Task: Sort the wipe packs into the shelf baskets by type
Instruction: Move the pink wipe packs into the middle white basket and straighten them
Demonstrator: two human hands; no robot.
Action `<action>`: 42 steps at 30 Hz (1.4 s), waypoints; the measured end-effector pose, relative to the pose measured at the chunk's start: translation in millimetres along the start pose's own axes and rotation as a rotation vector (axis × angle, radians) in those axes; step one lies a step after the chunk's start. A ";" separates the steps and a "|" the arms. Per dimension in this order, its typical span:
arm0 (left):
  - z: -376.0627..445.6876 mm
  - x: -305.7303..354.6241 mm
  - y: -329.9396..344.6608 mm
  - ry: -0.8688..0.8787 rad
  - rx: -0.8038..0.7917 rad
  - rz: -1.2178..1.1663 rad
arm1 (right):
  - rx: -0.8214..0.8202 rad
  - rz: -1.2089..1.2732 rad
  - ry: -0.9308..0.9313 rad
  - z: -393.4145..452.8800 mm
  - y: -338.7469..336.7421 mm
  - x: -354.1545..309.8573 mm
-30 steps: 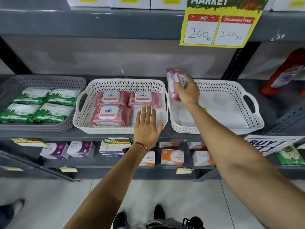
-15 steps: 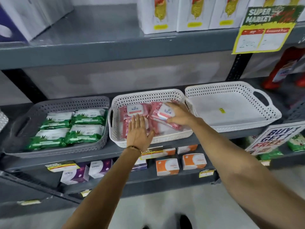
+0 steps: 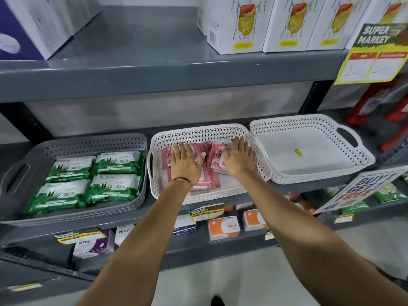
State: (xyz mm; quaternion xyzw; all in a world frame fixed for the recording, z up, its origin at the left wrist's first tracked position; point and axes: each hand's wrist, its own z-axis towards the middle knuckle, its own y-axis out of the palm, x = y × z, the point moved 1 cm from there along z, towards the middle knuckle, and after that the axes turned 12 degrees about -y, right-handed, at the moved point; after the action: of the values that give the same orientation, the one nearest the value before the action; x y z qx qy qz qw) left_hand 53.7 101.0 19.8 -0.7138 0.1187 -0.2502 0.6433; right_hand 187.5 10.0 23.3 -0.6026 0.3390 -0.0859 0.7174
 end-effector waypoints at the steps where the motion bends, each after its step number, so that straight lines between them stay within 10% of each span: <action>1: 2.5 1.6 3.2 0.000 -0.013 0.026 | -0.025 -0.019 0.008 0.5 3.4 -0.4; 22: 9.0 -7.0 24.1 -0.080 -0.142 0.079 | -0.313 -0.170 -0.274 -5.6 9.0 12.3; 42: 22.3 -1.7 20.4 -0.055 -0.047 0.026 | -0.234 -0.226 -0.333 19.2 14.1 7.3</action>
State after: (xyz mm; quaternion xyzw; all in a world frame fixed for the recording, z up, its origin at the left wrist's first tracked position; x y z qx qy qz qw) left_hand 66.7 118.0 -1.6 -0.7338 0.1161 -0.2192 0.6325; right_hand 200.3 25.2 8.3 -0.7217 0.1537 -0.0253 0.6745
